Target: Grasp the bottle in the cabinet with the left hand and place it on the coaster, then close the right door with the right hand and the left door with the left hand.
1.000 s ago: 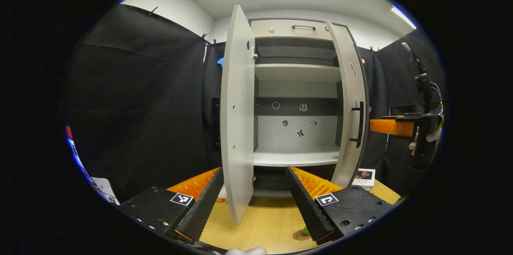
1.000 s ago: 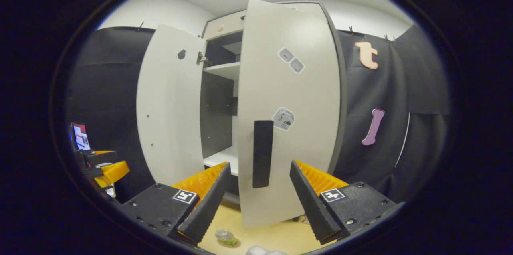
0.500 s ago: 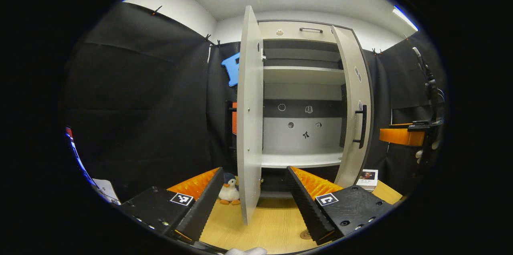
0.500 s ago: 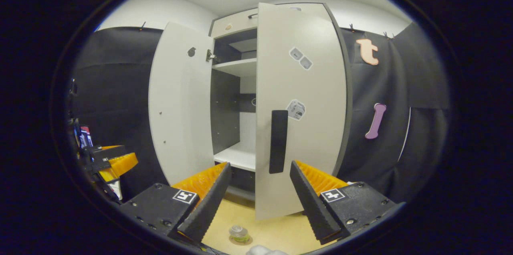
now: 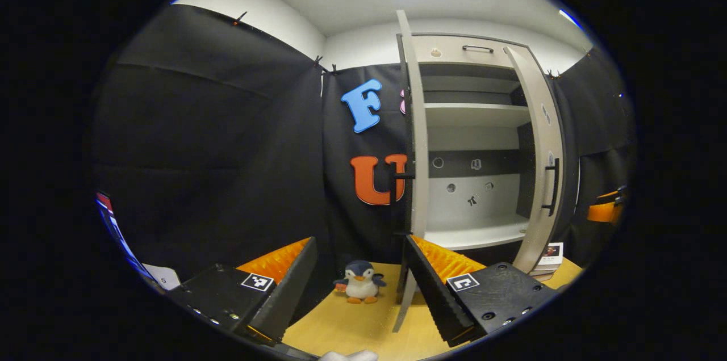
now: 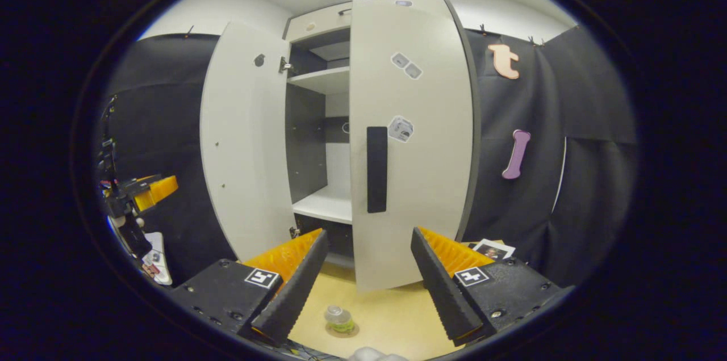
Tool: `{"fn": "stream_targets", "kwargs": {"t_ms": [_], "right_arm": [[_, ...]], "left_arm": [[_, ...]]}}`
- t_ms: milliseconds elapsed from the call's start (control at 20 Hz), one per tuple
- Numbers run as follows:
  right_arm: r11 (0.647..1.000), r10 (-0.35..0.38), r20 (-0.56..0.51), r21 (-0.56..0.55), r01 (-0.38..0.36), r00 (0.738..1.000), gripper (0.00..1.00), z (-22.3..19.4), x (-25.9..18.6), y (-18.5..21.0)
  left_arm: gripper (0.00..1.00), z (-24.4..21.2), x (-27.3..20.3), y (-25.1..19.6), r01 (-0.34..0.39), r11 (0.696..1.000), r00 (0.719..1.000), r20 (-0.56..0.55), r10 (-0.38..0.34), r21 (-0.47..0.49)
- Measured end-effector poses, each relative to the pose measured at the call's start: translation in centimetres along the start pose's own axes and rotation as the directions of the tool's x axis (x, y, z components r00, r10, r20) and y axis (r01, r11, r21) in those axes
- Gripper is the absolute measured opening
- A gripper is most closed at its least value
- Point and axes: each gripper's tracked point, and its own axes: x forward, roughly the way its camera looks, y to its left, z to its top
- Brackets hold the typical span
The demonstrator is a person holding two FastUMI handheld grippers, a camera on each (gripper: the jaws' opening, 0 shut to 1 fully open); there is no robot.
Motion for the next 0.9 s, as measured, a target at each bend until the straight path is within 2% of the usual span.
{"fn": "stream_targets", "kwargs": {"t_ms": [100,200,250,300,350,600,850,900], "right_arm": [[1.0,-0.026,-0.002,0.01,0.026,1.0,0.94,-0.3,-0.8,-0.4],[0.998,-0.061,0.0,0.017,0.061,0.998,0.94,-0.5,-1.8,-1.1],[0.997,-0.077,-0.002,0.021,0.077,0.997,0.98,-0.6,-2.3,-1.5],[0.995,-0.091,-0.006,0.025,0.092,0.996,0.98,-0.9,-2.8,-1.7],[0.994,-0.106,-0.013,0.029,0.106,0.994,0.98,-1.2,-3.2,-2.1],[0.986,-0.161,-0.031,0.046,0.162,0.986,0.98,-1.8,-4.8,-3.5],[0.984,-0.167,-0.052,0.06,0.17,0.985,0.98,-2.6,-4.7,-3.8],[0.984,-0.162,-0.054,0.065,0.166,0.985,0.98,-2.6,-4.7,-3.7]], "left_arm": [[0.95,0.2,1.8,1.5,-0.018,1.0,1.0,0.004,0.018,0.0],[0.95,0.3,4.0,2.1,-0.02,1.0,1.0,0.01,0.02,0.002],[0.95,0.4,5.0,2.3,-0.018,1.0,1.0,0.02,0.018,0.008],[0.9,0.7,6.3,2.7,-0.017,1.0,0.999,0.027,0.017,0.014],[0.95,0.7,7.2,2.7,-0.015,1.0,0.999,0.029,0.014,0.016],[0.95,1.2,10.8,2.7,0.0,1.0,1.0,0.025,0.0,-0.011],[0.95,0.5,11.4,1.1,0.046,0.999,0.999,0.0,-0.046,-0.02],[0.92,0.5,11.7,1.2,0.043,0.999,0.999,-0.002,-0.043,-0.011]]}}
